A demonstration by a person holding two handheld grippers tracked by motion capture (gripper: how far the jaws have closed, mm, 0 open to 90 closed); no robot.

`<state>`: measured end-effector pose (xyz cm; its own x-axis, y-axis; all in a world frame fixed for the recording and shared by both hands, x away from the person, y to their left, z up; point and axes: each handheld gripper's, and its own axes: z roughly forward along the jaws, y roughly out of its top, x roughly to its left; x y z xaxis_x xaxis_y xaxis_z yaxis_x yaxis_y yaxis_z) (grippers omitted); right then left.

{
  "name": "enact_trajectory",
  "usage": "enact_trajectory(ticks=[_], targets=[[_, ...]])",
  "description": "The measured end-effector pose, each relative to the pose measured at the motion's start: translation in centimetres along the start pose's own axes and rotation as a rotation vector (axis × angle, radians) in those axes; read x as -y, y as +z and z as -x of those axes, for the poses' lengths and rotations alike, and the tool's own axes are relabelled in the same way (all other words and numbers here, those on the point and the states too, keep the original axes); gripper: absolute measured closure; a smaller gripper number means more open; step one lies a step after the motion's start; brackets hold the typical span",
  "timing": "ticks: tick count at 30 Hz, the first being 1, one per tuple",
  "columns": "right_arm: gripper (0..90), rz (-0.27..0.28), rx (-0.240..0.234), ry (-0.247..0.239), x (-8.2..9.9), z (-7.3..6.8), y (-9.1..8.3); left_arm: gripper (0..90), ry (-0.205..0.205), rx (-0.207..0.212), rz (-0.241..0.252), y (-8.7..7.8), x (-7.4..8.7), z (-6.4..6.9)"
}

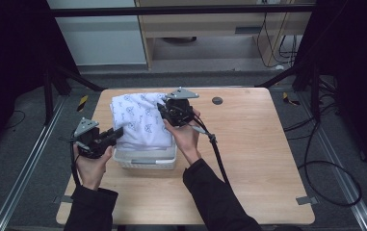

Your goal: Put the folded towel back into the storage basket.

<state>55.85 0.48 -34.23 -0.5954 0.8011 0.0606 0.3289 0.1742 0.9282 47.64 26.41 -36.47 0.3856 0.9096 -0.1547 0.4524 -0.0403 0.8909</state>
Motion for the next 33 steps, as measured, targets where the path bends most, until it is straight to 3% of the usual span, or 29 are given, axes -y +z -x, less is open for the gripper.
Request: enact_trajectory(ticks=[13,16,26,33], targets=[[75.6,-0.045,0.024,-0.002,1.4,0.3,1.3,75.0,0.0,-0.012,-0.06,1.9,0.9,-0.5],[75.6,-0.051,0.021,0.022,2.1,0.7,1.8,75.0,-0.001,-0.018,-0.077,2.5,1.3,-0.7],[75.6,-0.086,0.031,0.031,3.6,1.0,3.2,75.1,-0.007,-0.029,-0.116,3.8,2.0,-1.2],[75.5,-0.102,0.036,0.032,4.2,1.1,3.5,75.0,0.009,-0.041,-0.14,4.5,2.5,-1.2]])
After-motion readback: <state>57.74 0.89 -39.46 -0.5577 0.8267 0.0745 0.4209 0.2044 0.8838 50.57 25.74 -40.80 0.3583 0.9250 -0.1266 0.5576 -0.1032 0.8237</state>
